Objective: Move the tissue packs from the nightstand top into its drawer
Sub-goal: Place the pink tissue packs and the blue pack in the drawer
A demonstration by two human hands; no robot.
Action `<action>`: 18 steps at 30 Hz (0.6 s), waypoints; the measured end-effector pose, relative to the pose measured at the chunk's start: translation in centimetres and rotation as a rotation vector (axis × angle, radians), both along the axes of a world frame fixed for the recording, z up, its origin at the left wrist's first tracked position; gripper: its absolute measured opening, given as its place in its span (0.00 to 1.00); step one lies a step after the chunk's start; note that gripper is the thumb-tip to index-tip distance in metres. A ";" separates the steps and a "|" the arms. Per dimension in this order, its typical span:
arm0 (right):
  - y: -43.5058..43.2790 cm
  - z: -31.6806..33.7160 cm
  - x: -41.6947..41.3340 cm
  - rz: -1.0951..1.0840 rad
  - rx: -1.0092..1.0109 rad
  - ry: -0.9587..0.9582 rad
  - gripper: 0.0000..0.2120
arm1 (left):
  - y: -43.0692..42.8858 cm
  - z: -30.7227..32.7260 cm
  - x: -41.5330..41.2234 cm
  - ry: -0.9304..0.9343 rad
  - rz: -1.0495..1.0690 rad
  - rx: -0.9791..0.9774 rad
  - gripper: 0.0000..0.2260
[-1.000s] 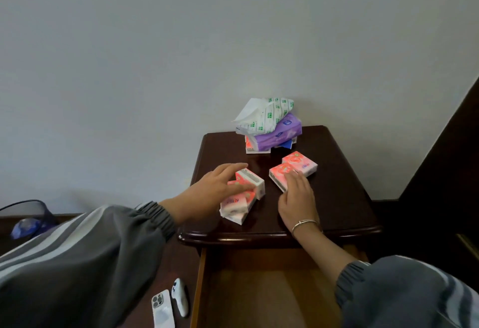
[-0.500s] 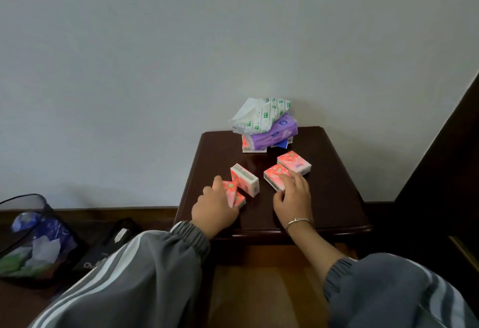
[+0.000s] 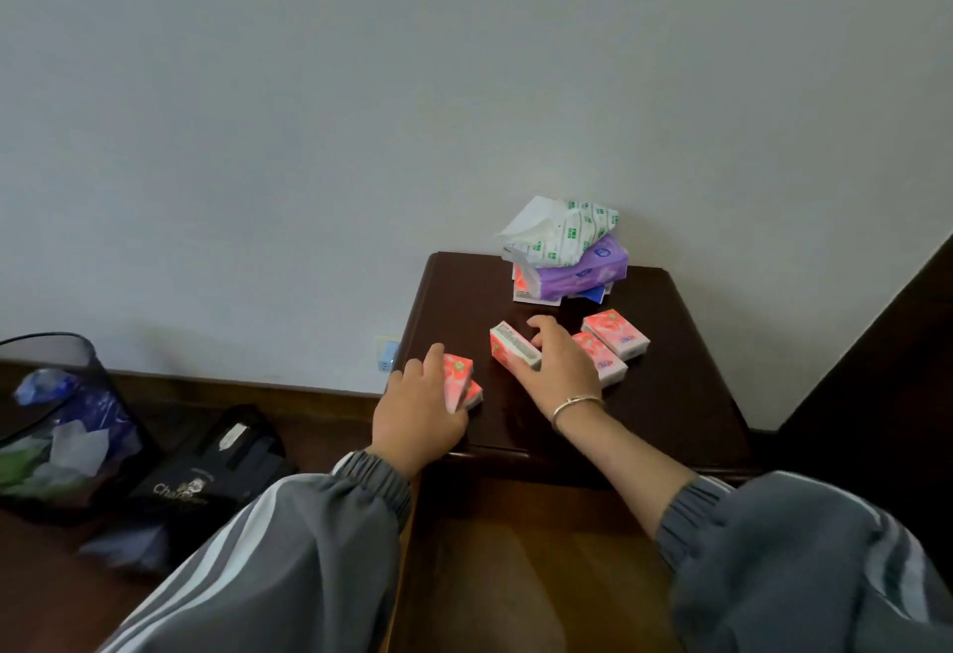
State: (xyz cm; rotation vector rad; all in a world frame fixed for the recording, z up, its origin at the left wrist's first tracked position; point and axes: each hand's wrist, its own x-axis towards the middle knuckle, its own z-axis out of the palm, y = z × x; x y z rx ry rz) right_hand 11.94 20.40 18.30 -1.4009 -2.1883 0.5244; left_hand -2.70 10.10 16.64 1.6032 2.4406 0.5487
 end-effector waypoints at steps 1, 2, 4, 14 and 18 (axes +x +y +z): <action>0.4 0.7 -0.6 -0.025 -0.061 0.023 0.16 | -0.1 0.0 0.0 -0.002 -0.003 0.006 0.36; 0.9 1.3 -0.9 -0.062 -0.132 0.090 0.11 | -0.1 0.0 0.1 -0.006 -0.006 0.012 0.36; 1.5 1.9 -0.9 -0.112 -0.216 0.191 0.05 | -0.1 0.1 0.1 -0.015 -0.003 0.018 0.36; 2.7 2.8 5.9 -0.303 0.064 -0.182 0.18 | 0.0 -0.2 0.1 -0.017 0.011 0.046 0.37; 2.3 2.5 5.1 -0.222 -0.152 -0.400 0.33 | -0.1 -0.1 0.2 -0.009 0.009 0.046 0.37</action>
